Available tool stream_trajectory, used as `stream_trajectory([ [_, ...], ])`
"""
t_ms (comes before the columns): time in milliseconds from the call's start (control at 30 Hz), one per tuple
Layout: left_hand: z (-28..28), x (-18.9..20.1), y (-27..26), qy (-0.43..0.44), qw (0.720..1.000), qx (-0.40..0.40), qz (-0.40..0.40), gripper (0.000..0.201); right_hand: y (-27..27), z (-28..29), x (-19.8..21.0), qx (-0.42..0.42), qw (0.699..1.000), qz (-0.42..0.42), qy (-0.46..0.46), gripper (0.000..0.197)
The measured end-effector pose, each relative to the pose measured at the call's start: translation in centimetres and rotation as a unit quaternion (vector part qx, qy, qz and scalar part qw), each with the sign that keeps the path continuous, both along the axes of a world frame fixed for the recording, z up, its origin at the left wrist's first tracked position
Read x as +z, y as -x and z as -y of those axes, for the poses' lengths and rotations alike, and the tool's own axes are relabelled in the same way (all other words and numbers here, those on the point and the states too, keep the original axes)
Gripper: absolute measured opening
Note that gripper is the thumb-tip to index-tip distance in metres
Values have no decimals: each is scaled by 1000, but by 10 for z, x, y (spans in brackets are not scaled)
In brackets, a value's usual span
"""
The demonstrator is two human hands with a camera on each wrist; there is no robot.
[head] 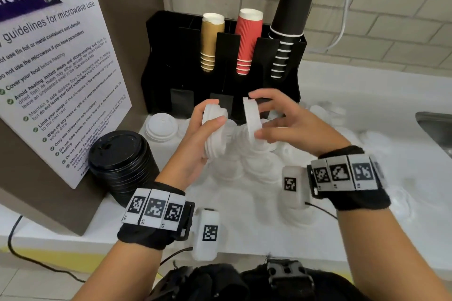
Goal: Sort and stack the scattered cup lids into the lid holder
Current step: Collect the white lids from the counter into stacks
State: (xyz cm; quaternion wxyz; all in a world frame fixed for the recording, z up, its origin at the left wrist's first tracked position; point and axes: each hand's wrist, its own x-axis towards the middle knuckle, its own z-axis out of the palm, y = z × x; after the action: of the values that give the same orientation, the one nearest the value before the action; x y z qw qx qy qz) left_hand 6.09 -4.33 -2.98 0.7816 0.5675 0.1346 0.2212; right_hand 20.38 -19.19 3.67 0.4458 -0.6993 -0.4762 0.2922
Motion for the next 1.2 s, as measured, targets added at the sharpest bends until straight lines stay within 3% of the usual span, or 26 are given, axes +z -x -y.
stream_trajectory([
  [100, 8, 0, -3, 13, 999, -30, -3, 49, 15, -1, -11, -11, 997, -52, -50, 62],
  [267, 15, 0, -5, 37, 998, -49, -3, 50, 29, 0, -24, -9, 995, -29, -98, 62],
  [533, 22, -1, -7, 55, 998, -22, 9, 43, 39, -3, -34, -32, 992, -17, -118, 63],
  [833, 23, -4, -6, 29, 999, -25, 16, 52, 38, -4, -35, -16, 994, 12, -112, 64],
  [933, 19, -3, -6, 32, 999, -10, 19, 47, 20, 3, -28, -35, 997, 35, -60, 53],
  [1033, 11, 0, -5, 28, 999, 2, 18, 43, -8, 15, -19, -14, 987, 144, 65, 31],
  [1100, 6, 1, -4, 28, 999, 7, 16, 41, -23, 22, -18, 47, 955, 231, 181, 28],
  [1200, 2, 2, -5, 24, 1000, 9, 11, 40, -29, 31, -27, 137, 879, 309, 337, 39],
])
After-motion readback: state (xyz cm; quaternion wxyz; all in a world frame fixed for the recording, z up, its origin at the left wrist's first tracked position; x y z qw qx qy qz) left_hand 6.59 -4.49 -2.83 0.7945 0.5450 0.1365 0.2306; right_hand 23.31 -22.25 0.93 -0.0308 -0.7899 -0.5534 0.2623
